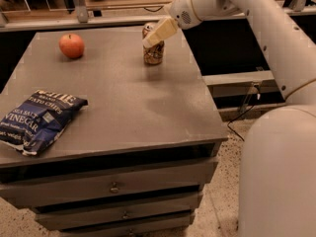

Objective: Move orange can near apple

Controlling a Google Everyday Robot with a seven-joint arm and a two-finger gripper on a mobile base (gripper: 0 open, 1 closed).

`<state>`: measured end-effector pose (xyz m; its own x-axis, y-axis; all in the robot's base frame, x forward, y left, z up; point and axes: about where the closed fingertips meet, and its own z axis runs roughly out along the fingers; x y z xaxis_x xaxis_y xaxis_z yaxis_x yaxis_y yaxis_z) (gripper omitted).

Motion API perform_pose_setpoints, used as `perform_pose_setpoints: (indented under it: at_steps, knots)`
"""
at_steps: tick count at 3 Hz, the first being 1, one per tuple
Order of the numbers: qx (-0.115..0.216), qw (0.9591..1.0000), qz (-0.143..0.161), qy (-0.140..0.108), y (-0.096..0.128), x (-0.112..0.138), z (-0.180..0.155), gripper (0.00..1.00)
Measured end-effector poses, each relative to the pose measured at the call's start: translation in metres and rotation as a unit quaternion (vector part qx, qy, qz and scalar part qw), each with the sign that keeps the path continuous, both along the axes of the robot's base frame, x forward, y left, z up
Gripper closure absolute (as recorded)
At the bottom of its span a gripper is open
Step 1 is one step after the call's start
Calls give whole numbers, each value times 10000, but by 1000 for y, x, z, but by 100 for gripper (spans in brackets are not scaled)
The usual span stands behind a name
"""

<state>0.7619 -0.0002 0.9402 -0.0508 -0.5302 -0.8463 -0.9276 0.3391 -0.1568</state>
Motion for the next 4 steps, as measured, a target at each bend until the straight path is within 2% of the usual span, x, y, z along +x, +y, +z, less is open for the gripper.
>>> perform_pose_setpoints:
  at_steps: [1, 3, 4]
  knots:
    - [97, 9999, -29, 40, 7, 6, -6, 15]
    - [156, 9998, 61, 86, 16, 7, -10, 77]
    - [499, 9980, 372, 128, 32, 5, -2, 99]
